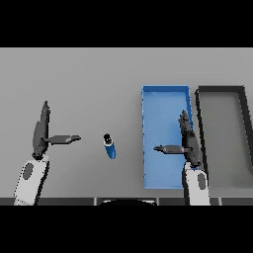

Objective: Pick up the blue pipe and place it into the blue bin.

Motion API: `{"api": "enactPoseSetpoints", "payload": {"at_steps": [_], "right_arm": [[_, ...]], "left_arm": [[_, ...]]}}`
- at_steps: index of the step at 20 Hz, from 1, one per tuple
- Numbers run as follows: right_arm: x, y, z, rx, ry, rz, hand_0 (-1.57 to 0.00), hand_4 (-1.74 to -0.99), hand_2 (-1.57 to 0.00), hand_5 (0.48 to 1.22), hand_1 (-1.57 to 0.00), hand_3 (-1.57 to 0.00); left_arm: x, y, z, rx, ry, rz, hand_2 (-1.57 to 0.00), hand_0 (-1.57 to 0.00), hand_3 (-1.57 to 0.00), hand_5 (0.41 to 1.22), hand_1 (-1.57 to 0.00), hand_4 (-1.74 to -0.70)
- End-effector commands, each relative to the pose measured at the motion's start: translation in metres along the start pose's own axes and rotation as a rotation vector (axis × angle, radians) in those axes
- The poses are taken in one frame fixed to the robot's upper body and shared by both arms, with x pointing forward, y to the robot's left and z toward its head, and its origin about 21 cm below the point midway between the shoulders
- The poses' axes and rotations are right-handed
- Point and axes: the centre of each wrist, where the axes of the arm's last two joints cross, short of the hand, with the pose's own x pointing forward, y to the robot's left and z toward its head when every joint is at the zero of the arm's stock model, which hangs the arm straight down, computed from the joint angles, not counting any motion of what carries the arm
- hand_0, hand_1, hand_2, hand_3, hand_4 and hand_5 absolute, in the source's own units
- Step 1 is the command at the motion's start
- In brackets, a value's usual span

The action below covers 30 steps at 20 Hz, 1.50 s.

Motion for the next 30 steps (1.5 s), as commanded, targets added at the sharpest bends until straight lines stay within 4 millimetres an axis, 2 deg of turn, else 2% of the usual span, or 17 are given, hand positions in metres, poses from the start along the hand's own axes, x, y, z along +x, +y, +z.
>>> {"api": "enactPoseSetpoints", "payload": {"at_steps": [1, 6, 7, 9, 11, 15, 18, 22, 25, 27, 30], "right_arm": [[0.0, 0.0, 0.0, -0.001, 0.0, 0.0, 0.0, -1.254, 0.0, 0.598, 0.0, 0.0], [0.001, -0.005, 0.0, 0.0, 0.0, 0.004, 0.0, -1.254, 0.0, 0.598, 0.0, 0.0], [0.0, -0.017, 0.012, 0.048, -0.031, 0.122, 0.0, -1.254, 0.0, 0.598, 0.0, 0.0], [0.002, -0.024, 0.025, 0.101, -0.054, 0.24, 0.0, -1.251, 0.0, 0.597, 0.0, 0.0], [0.004, -0.021, 0.033, 0.122, -0.053, 0.285, 0.0, -1.244, 0.0, 0.596, 0.0, 0.0], [0.011, -0.017, 0.032, 0.137, -0.042, 0.291, 0.0, -1.226, 0.0, 0.593, 0.0, 0.0], [0.008, -0.02, 0.031, 0.142, -0.047, 0.298, 0.0, -1.228, 0.0, 0.601, 0.0, 0.0], [0.013, -0.015, 0.025, 0.166, -0.08, 0.278, 0.0, -1.254, 0.0, 0.626, 0.0, 0.0], [0.009, -0.018, 0.026, 0.178, -0.07, 0.277, 0.0, -1.279, 0.0, 0.638, 0.0, 0.0], [0.008, -0.017, 0.031, 0.177, -0.07, 0.276, 0.0, -1.29, 0.0, 0.646, 0.0, 0.0], [0.011, -0.016, 0.028, 0.161, -0.053, 0.284, 0.0, -1.294, 0.0, 0.653, 0.0, 0.0]], "left_arm": [[0.0, 0.0, 0.0, 0.0, -0.005, 0.0, 0.0, 0.0, 0.0, 0.605, 0.0, -1.19], [0.0, -0.003, 0.002, -0.003, -0.013, 0.001, 0.0, 0.0, 0.0, 0.605, 0.0, -1.19], [-0.003, 0.01, 0.007, -0.137, -0.034, -0.036, 0.0, 0.0, 0.0, 0.605, 0.0, -1.19], [-0.007, 0.03, 0.009, -0.26, -0.024, -0.075, 0.0, 0.0, 0.0, 0.604, 0.0, -1.19], [-0.01, 0.039, 0.009, -0.31, -0.026, -0.087, 0.0, 0.0, 0.0, 0.603, 0.0, -1.19], [-0.007, 0.042, 0.012, -0.413, -0.059, -0.119, 0.0, 0.0, 0.0, 0.605, 0.0, -1.16], [-0.005, 0.031, 0.028, -0.568, -0.043, -0.121, 0.0, 0.0, 0.0, 0.584, 0.0, -1.18], [0.0, 0.01, 0.037, -0.699, -0.012, -0.148, 0.0, 0.0, 0.0, 0.532, 0.0, -1.19], [0.007, -0.013, 0.041, -0.774, -0.02, -0.139, 0.0, 0.0, 0.0, 0.508, 0.0, -1.2], [0.002, -0.032, 0.047, -0.82, -0.005, -0.141, 0.0, 0.0, 0.0, 0.494, 0.0, -1.21], [-0.003, -0.053, 0.047, -0.824, -0.023, -0.141, 0.0, 0.0, 0.0, 0.479, 0.0, -1.21]]}}
